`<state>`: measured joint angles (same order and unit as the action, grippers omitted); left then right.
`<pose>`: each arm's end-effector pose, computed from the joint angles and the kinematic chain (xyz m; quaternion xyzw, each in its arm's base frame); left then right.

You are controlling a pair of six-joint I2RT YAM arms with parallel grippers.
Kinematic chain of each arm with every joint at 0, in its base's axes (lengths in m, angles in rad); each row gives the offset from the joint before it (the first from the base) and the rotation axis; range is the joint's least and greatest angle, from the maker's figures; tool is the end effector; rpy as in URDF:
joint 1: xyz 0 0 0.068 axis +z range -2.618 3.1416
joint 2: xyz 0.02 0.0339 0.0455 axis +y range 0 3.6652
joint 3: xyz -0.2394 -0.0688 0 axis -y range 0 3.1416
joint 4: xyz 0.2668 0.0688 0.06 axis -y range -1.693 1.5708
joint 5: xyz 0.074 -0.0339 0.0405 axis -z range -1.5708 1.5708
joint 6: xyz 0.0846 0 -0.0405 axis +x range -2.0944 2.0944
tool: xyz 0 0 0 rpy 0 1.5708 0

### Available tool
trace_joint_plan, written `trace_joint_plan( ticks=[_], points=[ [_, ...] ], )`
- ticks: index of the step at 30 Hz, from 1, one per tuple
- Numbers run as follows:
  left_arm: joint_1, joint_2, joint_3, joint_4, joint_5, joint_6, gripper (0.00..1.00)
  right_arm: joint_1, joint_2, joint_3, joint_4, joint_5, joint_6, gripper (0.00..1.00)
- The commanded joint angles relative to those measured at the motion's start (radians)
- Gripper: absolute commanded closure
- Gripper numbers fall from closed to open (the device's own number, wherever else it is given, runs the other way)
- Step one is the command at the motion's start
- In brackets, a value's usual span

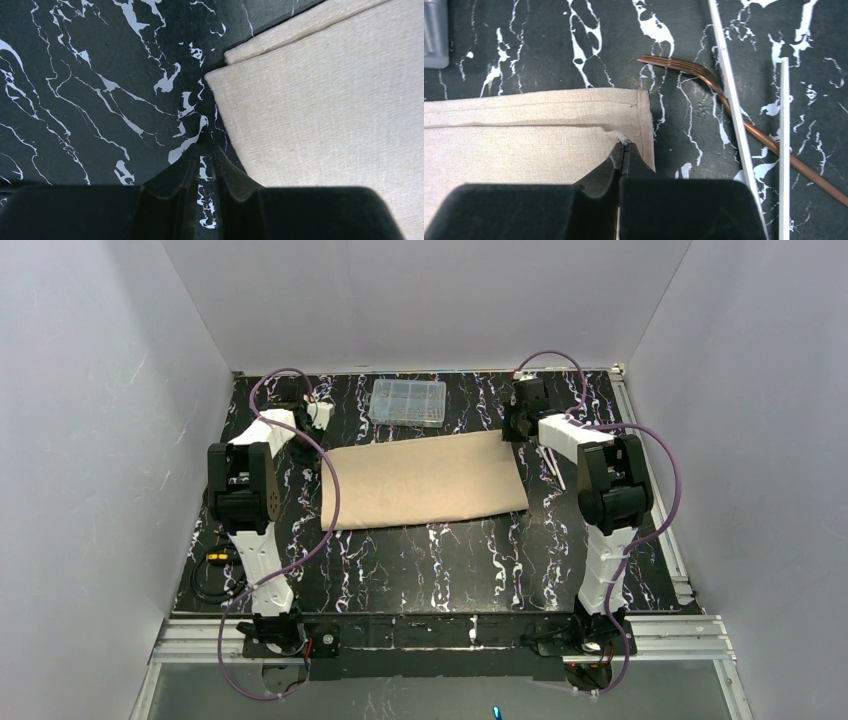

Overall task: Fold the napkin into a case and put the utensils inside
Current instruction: Smooth out the rectangle-folded napkin at the center of the board.

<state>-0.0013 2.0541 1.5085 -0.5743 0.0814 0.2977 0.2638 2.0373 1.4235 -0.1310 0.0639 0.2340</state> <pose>0.4594 -0.0075 0.0958 0.1540 0.9617 -0.0062 0.2268 0.4810 0.1243 0.1153 -0.0008 0.9155 0.0705 0.3960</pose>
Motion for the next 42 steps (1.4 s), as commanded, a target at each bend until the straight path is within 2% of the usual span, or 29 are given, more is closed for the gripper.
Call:
trace_joint_plan(
  ticks=[1, 7, 11, 12, 14, 16, 20, 25, 28, 30, 32, 34, 36, 41, 42],
  points=[
    [0.0, -0.001, 0.026, -0.024, -0.009, -0.002, 0.86, 0.0, -0.002, 0.004, -0.016, 0.094, 0.013, 0.99],
    [0.0, -0.015, 0.037, -0.039, 0.047, -0.039, 0.85, 0.003, 0.029, 0.011, -0.024, 0.069, 0.029, 0.99],
    [0.0, -0.042, 0.061, -0.076, 0.092, -0.055, 0.84, 0.011, 0.056, 0.024, -0.062, 0.108, 0.025, 0.92],
    [0.0, -0.057, 0.069, -0.088, 0.105, -0.052, 0.83, 0.011, 0.061, 0.025, -0.067, 0.11, 0.025, 0.9],
    [0.0, -0.096, 0.083, -0.119, 0.151, -0.037, 0.83, 0.016, 0.06, 0.02, -0.072, 0.137, 0.028, 0.74],
    [-0.007, -0.136, 0.095, -0.161, 0.194, -0.002, 0.82, 0.016, 0.039, 0.021, -0.077, 0.153, 0.043, 0.66],
    [-0.079, -0.206, 0.085, -0.247, 0.272, 0.067, 0.82, 0.028, -0.048, 0.037, -0.075, 0.218, 0.08, 0.45],
    [-0.213, -0.266, -0.001, -0.279, 0.294, 0.083, 0.82, 0.092, -0.11, 0.143, -0.237, 0.349, 0.065, 0.4],
    [-0.245, -0.259, -0.014, -0.279, 0.282, 0.065, 0.82, 0.157, -0.15, 0.145, -0.322, 0.43, 0.042, 0.38],
    [-0.253, -0.258, -0.019, -0.279, 0.315, 0.055, 0.82, 0.178, -0.198, 0.099, -0.344, 0.363, 0.062, 0.41],
    [-0.264, -0.256, -0.037, -0.28, 0.371, 0.04, 0.82, 0.179, -0.257, -0.006, -0.266, 0.096, 0.098, 0.48],
    [-0.277, -0.253, -0.064, -0.282, 0.439, 0.013, 0.82, 0.178, -0.282, -0.094, -0.2, -0.15, 0.142, 0.58],
    [-0.289, -0.235, -0.09, -0.275, 0.526, -0.019, 0.82, 0.182, -0.275, -0.149, -0.156, -0.349, 0.191, 0.75],
    [-0.313, -0.154, -0.091, -0.265, 0.691, -0.112, 0.83, 0.221, -0.21, -0.179, -0.095, -0.65, 0.251, 0.98],
    [-0.326, -0.145, -0.091, -0.256, 0.702, -0.125, 0.83, 0.23, -0.182, -0.17, -0.1, -0.684, 0.259, 0.99]
  ],
)
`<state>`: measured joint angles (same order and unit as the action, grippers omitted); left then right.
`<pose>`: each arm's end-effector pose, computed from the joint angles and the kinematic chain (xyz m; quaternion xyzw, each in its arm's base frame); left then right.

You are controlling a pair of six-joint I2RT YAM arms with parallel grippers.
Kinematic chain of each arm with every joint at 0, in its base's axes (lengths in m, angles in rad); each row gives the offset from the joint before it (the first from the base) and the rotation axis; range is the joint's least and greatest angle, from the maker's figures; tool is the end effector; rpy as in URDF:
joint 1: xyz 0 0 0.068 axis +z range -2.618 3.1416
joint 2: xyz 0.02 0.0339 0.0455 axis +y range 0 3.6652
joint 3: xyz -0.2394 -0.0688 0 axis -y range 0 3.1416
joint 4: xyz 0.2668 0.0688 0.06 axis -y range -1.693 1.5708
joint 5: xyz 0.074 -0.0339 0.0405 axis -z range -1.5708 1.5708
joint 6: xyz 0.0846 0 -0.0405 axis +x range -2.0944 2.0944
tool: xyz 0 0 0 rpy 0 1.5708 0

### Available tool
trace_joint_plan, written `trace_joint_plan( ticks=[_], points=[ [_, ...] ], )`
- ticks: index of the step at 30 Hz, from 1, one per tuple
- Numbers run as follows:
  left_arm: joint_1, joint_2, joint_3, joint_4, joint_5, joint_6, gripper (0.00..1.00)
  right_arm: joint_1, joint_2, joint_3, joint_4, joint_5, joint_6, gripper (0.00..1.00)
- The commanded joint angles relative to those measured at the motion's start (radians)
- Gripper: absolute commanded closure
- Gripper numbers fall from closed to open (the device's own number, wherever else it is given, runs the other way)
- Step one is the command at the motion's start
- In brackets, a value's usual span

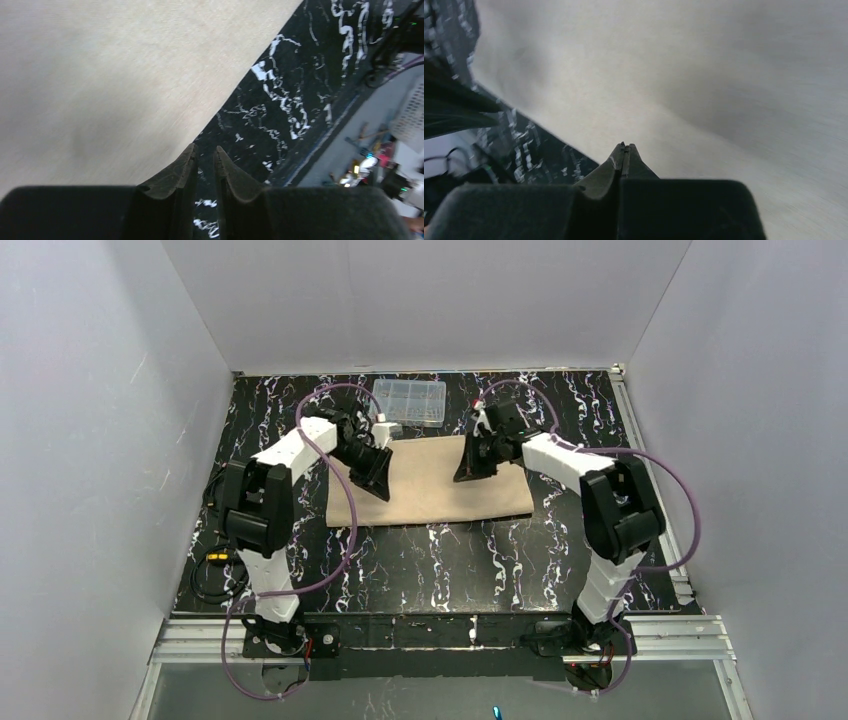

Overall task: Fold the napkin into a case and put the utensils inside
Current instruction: Smooth out the rectangle-folded napkin at the center of the board.

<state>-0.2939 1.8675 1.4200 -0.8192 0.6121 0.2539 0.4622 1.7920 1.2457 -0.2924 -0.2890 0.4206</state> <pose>0.3682 -0.1622 0.1444 0.2989 0.8951 -0.3006 0.1384 0.3789 0.2157 0.1444 -0.0707 0.9227 0.2729 0.2628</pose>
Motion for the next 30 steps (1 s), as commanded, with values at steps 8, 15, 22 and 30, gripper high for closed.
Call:
trace_joint_plan(
  ticks=[8, 15, 22, 30],
  points=[
    [-0.122, 0.089, -0.015, 0.151, 0.151, -0.228, 0.85, 0.068, 0.249, 0.063, 0.098, -0.319, 0.136, 0.99],
    [-0.215, 0.175, 0.009, 0.177, 0.157, -0.244, 0.87, 0.065, 0.305, 0.051, 0.061, -0.231, 0.132, 0.99],
    [-0.214, 0.259, -0.012, 0.159, 0.155, -0.213, 0.9, 0.056, 0.287, -0.002, 0.067, -0.202, 0.123, 0.99],
    [-0.142, 0.279, -0.019, 0.095, 0.197, -0.189, 0.91, 0.055, 0.276, -0.024, 0.061, -0.195, 0.115, 0.99]
  ],
)
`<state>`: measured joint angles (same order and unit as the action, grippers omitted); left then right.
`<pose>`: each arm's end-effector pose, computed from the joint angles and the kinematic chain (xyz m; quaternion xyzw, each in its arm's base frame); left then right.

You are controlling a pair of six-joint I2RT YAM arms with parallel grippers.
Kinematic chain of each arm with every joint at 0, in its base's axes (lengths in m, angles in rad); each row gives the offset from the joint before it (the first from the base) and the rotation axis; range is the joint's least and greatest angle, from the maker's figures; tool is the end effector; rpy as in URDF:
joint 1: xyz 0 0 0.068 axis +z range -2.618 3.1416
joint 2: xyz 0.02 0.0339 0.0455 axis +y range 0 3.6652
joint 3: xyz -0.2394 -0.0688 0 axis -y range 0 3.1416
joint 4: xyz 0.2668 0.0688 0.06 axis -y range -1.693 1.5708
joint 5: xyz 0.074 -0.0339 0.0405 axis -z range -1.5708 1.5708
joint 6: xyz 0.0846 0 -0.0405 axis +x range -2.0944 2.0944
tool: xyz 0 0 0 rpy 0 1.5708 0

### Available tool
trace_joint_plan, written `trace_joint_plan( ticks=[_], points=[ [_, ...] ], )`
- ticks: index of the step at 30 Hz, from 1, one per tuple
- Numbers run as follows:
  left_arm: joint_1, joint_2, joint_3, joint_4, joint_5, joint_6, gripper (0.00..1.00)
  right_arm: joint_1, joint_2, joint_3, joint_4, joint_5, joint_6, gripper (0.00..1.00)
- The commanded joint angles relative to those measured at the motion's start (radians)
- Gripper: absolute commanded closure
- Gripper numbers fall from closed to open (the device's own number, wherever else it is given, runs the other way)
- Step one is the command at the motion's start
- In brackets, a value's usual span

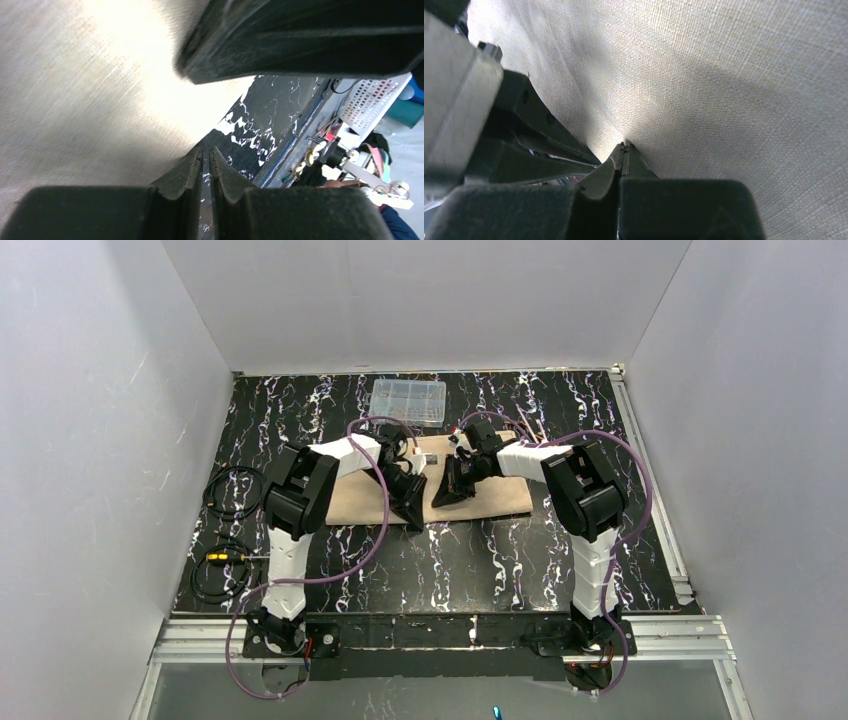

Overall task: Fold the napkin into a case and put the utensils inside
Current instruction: Smooth out the rectangle-folded napkin at the center of the board.

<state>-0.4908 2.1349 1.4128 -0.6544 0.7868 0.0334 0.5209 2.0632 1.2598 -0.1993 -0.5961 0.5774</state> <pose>0.3366 -0.2478 0.0533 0.2741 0.8782 -0.3919 0.0008 0.3572 0.2597 0.0527 -0.0563 0.9196 0.3803 0.0814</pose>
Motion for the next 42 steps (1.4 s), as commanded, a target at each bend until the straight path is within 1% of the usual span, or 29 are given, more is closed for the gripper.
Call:
trace_joint_plan(
  ticks=[1, 4, 7, 14, 22, 26, 29, 33, 35, 38, 42],
  points=[
    [0.076, 0.018, -0.01, -0.086, 0.044, 0.035, 0.91, -0.004, 0.004, -0.038, -0.035, 0.114, -0.044, 0.99],
    [0.145, 0.048, -0.001, -0.148, 0.125, 0.048, 0.91, -0.005, -0.001, -0.043, -0.034, 0.118, -0.045, 0.99],
    [0.193, 0.081, 0.015, -0.218, 0.145, 0.08, 0.91, -0.005, -0.002, -0.048, -0.034, 0.122, -0.046, 0.99],
    [0.289, 0.134, 0.059, -0.374, 0.069, 0.148, 0.94, -0.004, -0.007, -0.041, -0.051, 0.138, -0.054, 0.99],
    [0.411, 0.076, 0.017, -0.489, -0.02, 0.268, 0.94, -0.008, -0.004, -0.045, -0.064, 0.149, -0.068, 0.99],
    [0.466, 0.04, 0.012, -0.518, -0.077, 0.328, 0.94, -0.01, 0.0, -0.038, -0.069, 0.152, -0.072, 0.99],
    [0.474, 0.002, 0.039, -0.524, -0.093, 0.374, 0.92, -0.01, 0.003, -0.038, -0.061, 0.147, -0.069, 0.99],
    [0.461, -0.04, 0.122, -0.533, -0.035, 0.376, 0.87, -0.009, 0.009, -0.03, -0.036, 0.119, -0.049, 0.99],
    [0.448, -0.066, 0.154, -0.554, -0.015, 0.394, 0.86, -0.009, 0.005, -0.013, -0.04, 0.121, -0.045, 0.99],
    [0.435, -0.12, 0.137, -0.583, -0.018, 0.441, 0.85, -0.009, -0.007, 0.012, -0.067, 0.124, -0.048, 0.99],
    [0.429, -0.149, 0.057, -0.626, -0.08, 0.522, 0.86, -0.01, -0.043, 0.062, -0.078, 0.101, -0.04, 0.99]
  ],
)
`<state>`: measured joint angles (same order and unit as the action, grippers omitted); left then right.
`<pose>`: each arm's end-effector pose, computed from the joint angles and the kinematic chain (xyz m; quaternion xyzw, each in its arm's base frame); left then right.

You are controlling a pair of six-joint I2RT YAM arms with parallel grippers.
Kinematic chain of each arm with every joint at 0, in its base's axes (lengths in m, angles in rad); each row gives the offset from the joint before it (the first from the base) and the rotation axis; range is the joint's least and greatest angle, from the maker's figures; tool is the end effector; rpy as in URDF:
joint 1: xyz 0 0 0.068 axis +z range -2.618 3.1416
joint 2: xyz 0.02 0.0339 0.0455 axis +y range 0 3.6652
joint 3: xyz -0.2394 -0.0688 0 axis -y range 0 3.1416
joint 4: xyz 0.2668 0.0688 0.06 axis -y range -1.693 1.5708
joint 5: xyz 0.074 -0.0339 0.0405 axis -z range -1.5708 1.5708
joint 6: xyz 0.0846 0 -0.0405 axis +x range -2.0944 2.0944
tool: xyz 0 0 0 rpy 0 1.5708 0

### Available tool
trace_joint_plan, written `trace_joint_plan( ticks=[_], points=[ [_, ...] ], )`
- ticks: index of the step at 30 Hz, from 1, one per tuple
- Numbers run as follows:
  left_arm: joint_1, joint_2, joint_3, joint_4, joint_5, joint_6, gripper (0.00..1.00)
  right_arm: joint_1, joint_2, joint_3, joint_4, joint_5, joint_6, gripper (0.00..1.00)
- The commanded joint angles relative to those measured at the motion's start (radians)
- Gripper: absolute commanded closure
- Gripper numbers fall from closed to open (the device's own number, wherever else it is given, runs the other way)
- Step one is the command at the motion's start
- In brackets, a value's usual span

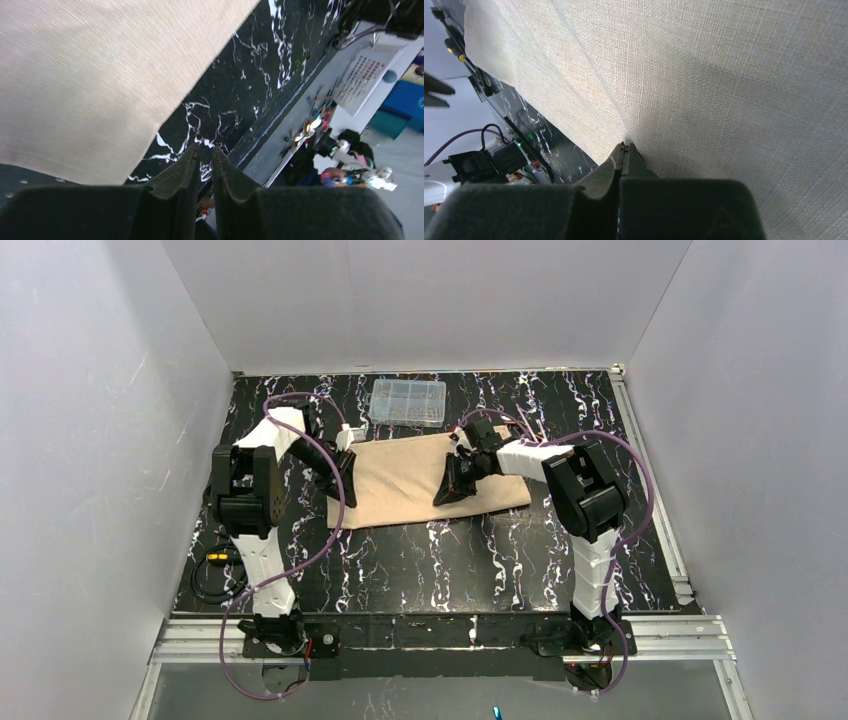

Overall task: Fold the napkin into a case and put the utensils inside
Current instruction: Smooth out the rectangle-folded napkin at the center of the board.

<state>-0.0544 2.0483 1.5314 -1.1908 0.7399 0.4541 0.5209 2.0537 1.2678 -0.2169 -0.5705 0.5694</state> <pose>0.3693 -0.0772 0.1112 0.2100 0.9065 -0.3662 0.0091 0.3592 0.2587 0.0568 -0.0565 0.9228 0.3704 0.0898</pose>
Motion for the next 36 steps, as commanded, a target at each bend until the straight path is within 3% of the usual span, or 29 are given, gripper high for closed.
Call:
trace_joint_plan(
  ticks=[1, 4, 6, 9, 17, 25, 30, 36],
  points=[
    [-0.007, -0.072, -0.089, -0.091, -0.051, 0.119, 0.86, -0.011, -0.045, 0.081, -0.072, 0.083, -0.032, 0.93],
    [-0.007, -0.107, -0.168, -0.044, -0.118, 0.136, 0.87, -0.038, -0.056, 0.162, -0.095, 0.098, -0.034, 0.75],
    [-0.007, -0.125, -0.208, 0.008, -0.177, 0.126, 0.89, -0.074, -0.039, 0.213, -0.096, 0.1, -0.031, 0.72],
    [-0.003, -0.137, -0.246, 0.084, -0.241, 0.102, 0.97, -0.112, 0.015, 0.305, -0.113, 0.097, -0.032, 0.73],
    [-0.002, -0.116, -0.277, 0.183, -0.34, 0.087, 0.99, -0.19, 0.201, 0.525, -0.22, 0.267, -0.106, 0.82],
    [-0.002, -0.092, -0.274, 0.26, -0.422, 0.079, 1.0, -0.275, 0.237, 0.52, -0.237, 0.382, -0.147, 0.83],
    [-0.002, -0.067, -0.227, 0.251, -0.432, 0.083, 1.0, -0.241, 0.176, 0.533, -0.28, 0.392, -0.212, 0.64],
    [-0.002, -0.119, -0.151, 0.128, -0.353, 0.092, 1.0, -0.212, -0.034, 0.33, -0.188, 0.314, -0.151, 0.53]
  ],
)
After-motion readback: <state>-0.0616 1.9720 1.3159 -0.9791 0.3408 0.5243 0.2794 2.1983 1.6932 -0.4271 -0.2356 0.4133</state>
